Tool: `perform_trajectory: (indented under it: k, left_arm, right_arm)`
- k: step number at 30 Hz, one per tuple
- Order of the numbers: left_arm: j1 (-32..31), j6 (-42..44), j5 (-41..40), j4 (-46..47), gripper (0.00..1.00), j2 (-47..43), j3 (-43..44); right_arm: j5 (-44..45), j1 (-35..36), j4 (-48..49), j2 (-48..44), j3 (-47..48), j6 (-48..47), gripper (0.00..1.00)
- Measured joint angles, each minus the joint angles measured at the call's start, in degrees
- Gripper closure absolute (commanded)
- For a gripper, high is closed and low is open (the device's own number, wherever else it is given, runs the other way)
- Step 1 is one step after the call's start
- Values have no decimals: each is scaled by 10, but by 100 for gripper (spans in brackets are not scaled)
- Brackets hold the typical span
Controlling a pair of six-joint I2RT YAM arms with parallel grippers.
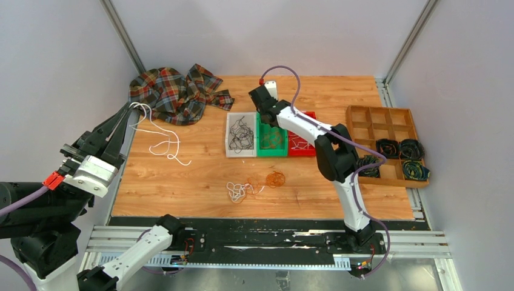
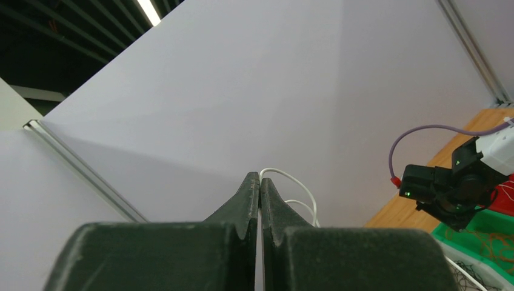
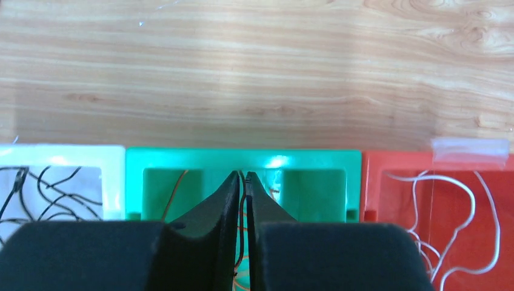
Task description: Untangle the cables
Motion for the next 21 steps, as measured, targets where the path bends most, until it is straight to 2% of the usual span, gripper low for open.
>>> perform_trajectory:
  k: [7, 13, 21]
  left_arm:
    - [0, 0, 0, 0, 97, 0, 0]
    - [0, -1, 2, -3, 97, 0, -3]
    - [0, -13, 14, -10, 97, -2, -37]
  right_arm:
    - [-26, -14, -18, 23, 25, -3, 74]
    - [-35, -15, -19, 7, 13, -14, 55]
    - [-48, -15, 11, -144, -85, -16, 50]
